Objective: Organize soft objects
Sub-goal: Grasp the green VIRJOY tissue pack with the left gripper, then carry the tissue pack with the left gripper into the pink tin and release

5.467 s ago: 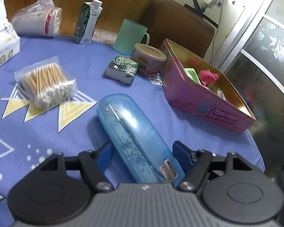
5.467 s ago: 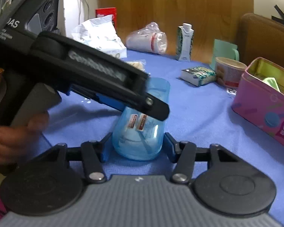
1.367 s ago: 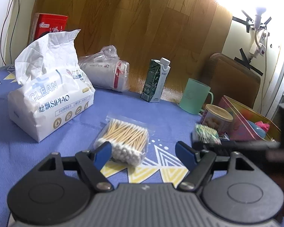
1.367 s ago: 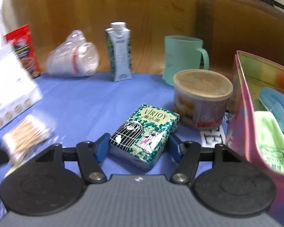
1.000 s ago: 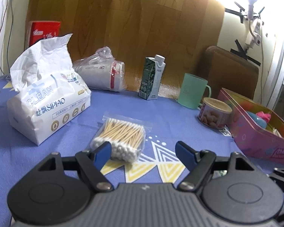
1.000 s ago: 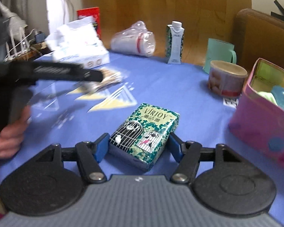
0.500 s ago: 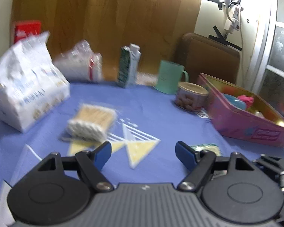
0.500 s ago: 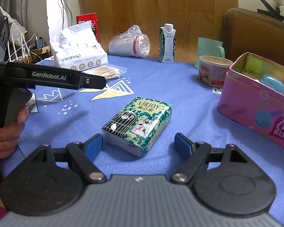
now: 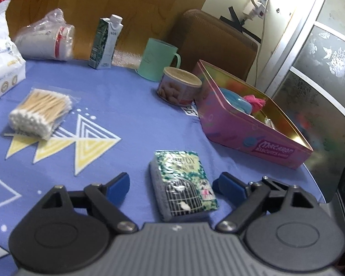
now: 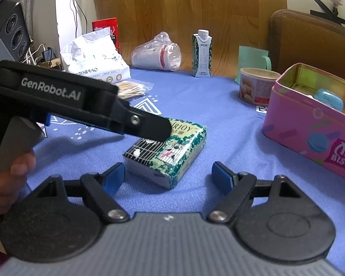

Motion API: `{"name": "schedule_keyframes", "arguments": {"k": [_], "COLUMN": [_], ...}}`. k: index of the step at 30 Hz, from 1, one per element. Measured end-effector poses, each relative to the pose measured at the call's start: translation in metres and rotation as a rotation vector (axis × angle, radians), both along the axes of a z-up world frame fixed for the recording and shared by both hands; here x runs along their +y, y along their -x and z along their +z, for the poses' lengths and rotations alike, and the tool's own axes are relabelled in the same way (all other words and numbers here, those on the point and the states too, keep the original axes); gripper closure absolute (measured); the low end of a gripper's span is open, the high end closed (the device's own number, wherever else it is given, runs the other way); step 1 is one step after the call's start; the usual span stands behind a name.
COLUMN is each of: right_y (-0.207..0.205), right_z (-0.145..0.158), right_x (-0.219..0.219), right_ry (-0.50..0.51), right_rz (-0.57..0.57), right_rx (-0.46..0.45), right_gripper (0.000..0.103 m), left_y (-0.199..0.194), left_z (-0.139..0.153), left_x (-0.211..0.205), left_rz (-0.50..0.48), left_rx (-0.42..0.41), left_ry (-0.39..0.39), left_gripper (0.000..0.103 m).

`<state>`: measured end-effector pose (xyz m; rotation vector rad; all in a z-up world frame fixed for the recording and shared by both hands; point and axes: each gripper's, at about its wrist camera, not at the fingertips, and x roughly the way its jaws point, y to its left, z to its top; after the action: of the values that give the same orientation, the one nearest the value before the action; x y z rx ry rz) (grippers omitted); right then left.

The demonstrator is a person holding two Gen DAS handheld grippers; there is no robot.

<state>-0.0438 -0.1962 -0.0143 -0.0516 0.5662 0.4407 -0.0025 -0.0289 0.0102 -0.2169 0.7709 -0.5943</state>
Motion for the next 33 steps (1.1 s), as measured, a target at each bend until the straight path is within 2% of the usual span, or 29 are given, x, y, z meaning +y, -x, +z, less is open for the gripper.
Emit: {"name": "schedule_keyframes", "arguments": {"k": [4,6,7,9,13,18,23,28,30,33], "right_y": [-0.001,-0.001,-0.001,0.001,0.006,0.015,0.018,0.013,0.008,-0.012], "right_z": [0.000,-0.001,0.000,0.000,0.001,0.014,0.035,0.050,0.052,0.045], "right_x": [0.003,0.005,0.005,0.007,0.006,-0.006,-0.028,-0.063,-0.078,-0.104], "right_ry": [0.015,0.028,0.033,0.038,0.044,0.010,0.005,0.016,0.037,0.096], "right_rz": [0.000,0.002,0.006,0.019,-0.001,-0.053,-0.151,-0.281,-0.337,-0.479], "right_rx": [-0.001,-0.004,-0.008,-0.027,-0.059,-0.153,-0.267,-0.332,-0.343,-0.342], "right_gripper": [0.019,0.021,0.029,0.044,0.047,0.047,0.047,0.047,0.046,0.044], "left_y": [-0.001,0.000,-0.001,0.001,0.003,0.002,-0.007,-0.018,-0.026,-0.036], "left_z": [-0.005,-0.005,-0.005,-0.004,0.005,0.034,0.067,0.082,0.084,0.080], "left_x": [-0.008,-0.013,-0.016,-0.020,-0.025,-0.041,-0.082,-0.137,-0.162,-0.186], "left_rz": [-0.003,-0.016,-0.036,-0.034,-0.048,-0.091,-0.173,-0.258,-0.272,-0.211], "left_rx": [0.013,0.009,0.020,0.014,-0.009,-0.096,-0.193,-0.253,-0.270,-0.267], "left_ry": [-0.004,-0.014,-0.007,-0.023,-0.021,-0.012,-0.012,-0.017,-0.036,-0.100], "left_gripper": [0.018,0.036,0.042,0.046,0.047,0.047,0.047,0.046,0.033,0.031]}}
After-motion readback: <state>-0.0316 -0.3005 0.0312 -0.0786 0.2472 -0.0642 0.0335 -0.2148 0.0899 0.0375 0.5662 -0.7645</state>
